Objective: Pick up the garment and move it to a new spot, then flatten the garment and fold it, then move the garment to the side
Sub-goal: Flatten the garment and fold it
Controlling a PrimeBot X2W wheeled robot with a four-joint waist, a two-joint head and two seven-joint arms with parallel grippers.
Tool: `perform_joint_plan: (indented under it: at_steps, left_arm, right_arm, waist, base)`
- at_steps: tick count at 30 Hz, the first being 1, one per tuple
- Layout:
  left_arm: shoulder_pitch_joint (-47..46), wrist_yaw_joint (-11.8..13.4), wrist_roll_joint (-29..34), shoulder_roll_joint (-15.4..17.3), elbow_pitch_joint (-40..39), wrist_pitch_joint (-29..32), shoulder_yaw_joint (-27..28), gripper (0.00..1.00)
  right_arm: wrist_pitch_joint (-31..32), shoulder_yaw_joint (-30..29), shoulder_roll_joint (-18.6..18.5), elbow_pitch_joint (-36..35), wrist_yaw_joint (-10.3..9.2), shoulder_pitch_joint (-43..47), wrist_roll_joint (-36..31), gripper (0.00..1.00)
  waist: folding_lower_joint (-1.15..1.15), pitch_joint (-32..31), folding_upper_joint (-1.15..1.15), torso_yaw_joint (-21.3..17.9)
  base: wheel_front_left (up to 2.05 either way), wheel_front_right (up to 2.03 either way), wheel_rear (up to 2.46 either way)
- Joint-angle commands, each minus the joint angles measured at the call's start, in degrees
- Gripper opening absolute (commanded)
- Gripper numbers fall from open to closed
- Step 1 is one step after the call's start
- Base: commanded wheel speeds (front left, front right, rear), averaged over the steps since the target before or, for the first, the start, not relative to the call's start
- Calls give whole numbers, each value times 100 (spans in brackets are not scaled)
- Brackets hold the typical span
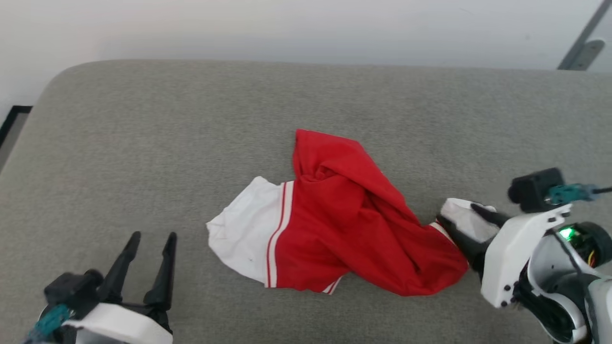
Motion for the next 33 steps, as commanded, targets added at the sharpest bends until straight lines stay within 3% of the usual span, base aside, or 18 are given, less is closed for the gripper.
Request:
perform_joint_plan:
  at_steps: [1,12,18,23,33]
  left_arm:
    - [-123,-14,-118,94,42,161,-90,100]
    - [-711,41,-583,474,530,1831,-369,100]
    - [-928,211,-737,661,803,2857,-509,100]
    - [-1095,521,-723,811,985,3601,-564,100]
    - [-1686,552,-824,805,1334,4517,-828,100]
  right_arm:
    - [-292,-105,88,-42,0,-47,-136,100]
    - [-2420,-666,679,170,0,-281,-875,100]
    - [-3378,-955,887,434,0,-237,-1269,100]
    - [-3748,-972,955,653,0,-102,-1354,100]
    - [-3627,-706,860,951,0,96,-1177,100]
  waist:
    - [0,48,0,-137]
    - [0,236,0,-653]
    - [0,238,0,-883]
    - [0,232,0,-1003]
    - [0,244,0,-1017]
  base:
    - [0,0,0]
    - [0,0,0]
    - [0,0,0]
    - [0,0,0]
    - [0,0,0]
